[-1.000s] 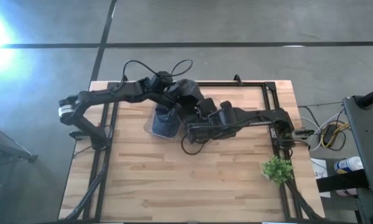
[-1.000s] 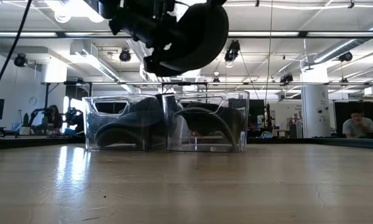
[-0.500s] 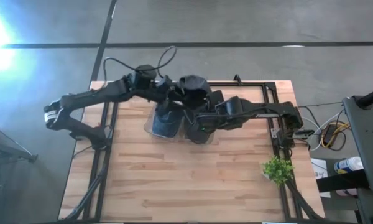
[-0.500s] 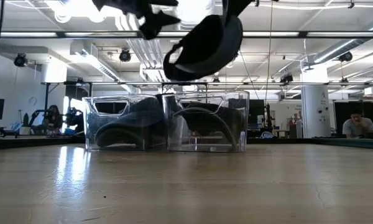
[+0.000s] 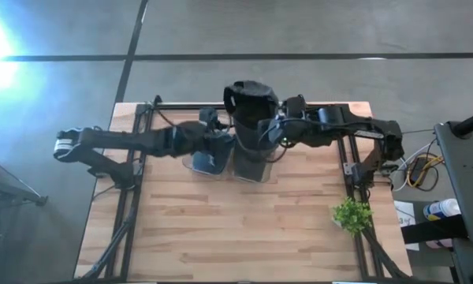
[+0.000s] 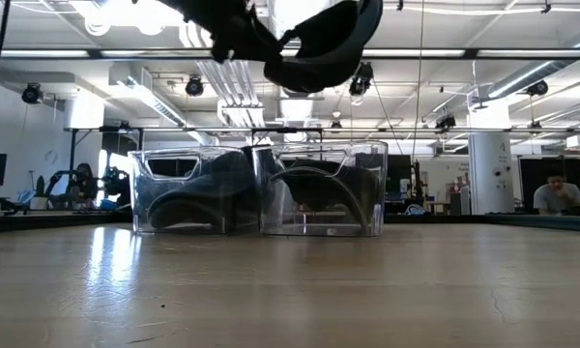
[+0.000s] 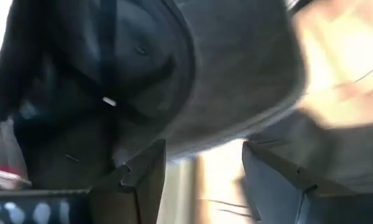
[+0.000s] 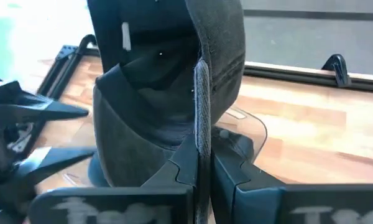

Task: Pick & Place hat
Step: Put the black cap into the right transparent bin

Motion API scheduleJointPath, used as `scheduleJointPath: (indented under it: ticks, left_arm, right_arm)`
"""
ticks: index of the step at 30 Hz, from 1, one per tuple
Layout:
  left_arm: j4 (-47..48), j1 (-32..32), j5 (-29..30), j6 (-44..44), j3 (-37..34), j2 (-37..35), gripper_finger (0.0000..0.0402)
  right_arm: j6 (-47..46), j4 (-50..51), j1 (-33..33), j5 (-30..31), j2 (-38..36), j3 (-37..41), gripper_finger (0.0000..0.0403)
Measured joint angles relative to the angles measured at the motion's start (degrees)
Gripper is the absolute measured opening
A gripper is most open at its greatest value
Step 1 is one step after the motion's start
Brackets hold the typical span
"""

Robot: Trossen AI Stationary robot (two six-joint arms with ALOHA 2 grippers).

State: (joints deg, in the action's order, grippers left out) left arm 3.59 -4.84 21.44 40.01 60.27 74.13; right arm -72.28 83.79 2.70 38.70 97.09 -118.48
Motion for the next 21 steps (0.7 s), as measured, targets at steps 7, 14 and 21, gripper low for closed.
scheduleJointPath:
  ticks: [7, 14, 21]
  left_arm:
    - [-16.68, 2.54, 4.05, 24.44, -5.76, 2.10, 0.0206]
    - [-23.11, 2.56, 4.06, 32.57, -7.88, 4.12, 0.0206]
    - [-35.58, 2.49, 4.15, 40.18, -7.28, 8.51, 0.0206]
  right_arm:
    - [0.03, 0.03, -0.20, -2.99, -1.73, 0.02, 0.0013]
    - [0.23, -0.18, -0.14, -4.30, -1.99, -1.00, 0.0013]
    - [-0.22, -2.14, -0.06, -6.29, -1.74, -0.98, 0.0013]
